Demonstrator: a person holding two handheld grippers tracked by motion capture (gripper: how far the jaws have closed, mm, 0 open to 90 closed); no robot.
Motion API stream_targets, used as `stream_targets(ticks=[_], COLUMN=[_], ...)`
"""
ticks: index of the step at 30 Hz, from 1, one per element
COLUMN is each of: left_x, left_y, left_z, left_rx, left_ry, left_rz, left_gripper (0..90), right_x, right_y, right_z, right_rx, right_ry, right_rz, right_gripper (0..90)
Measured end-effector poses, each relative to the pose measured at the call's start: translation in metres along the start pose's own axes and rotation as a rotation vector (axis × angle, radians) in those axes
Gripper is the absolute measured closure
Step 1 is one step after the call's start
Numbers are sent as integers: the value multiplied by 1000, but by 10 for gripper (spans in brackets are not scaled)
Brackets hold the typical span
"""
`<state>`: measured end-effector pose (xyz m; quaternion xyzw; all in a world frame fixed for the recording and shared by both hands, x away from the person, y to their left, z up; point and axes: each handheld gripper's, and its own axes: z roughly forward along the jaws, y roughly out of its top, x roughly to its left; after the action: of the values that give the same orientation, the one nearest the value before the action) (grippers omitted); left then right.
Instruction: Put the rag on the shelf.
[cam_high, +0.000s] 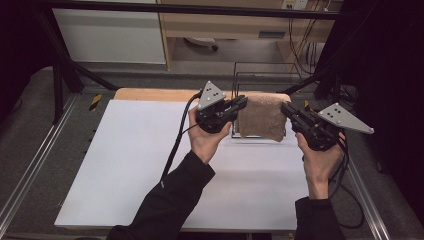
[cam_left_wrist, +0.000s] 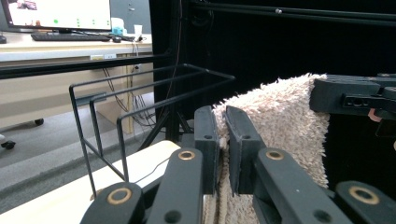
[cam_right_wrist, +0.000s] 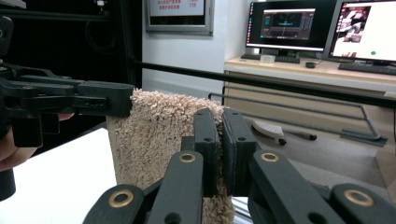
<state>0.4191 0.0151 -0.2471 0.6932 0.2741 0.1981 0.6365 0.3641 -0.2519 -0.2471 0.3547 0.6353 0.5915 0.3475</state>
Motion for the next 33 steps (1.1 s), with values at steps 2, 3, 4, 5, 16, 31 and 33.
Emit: stream_targets(ticks=[2, 3, 4, 5, 16, 31, 33], left_x=[1, 1, 1, 2, 7, 11, 11], left_y=[4, 5, 7, 8, 26, 54, 57], left_z=[2, 2, 4, 5, 18, 33, 35], left_rx=[-8, -9, -14, -17, -34, -66, -65], left_ry=[3, 4, 6, 6, 18, 30, 35], left_rz=[2, 4, 1, 0, 5, 0, 8], left_gripper=[834, 833, 833, 833, 833, 834, 834], right_x=[-1, -2, -2, -3, -13, -27, -29], right_y=[4, 5, 6, 8, 24, 50, 53], right_z=[2, 2, 3, 3, 12, 23, 24], right_rx=[-6, -9, -12, -15, -35, -62, -66], right_ry=[-5, -9, -10, -14, -40, -72, -76], right_rz=[0, -4, -2, -4, -7, -15, -16], right_gripper=[858, 858, 858, 858, 859, 859, 859])
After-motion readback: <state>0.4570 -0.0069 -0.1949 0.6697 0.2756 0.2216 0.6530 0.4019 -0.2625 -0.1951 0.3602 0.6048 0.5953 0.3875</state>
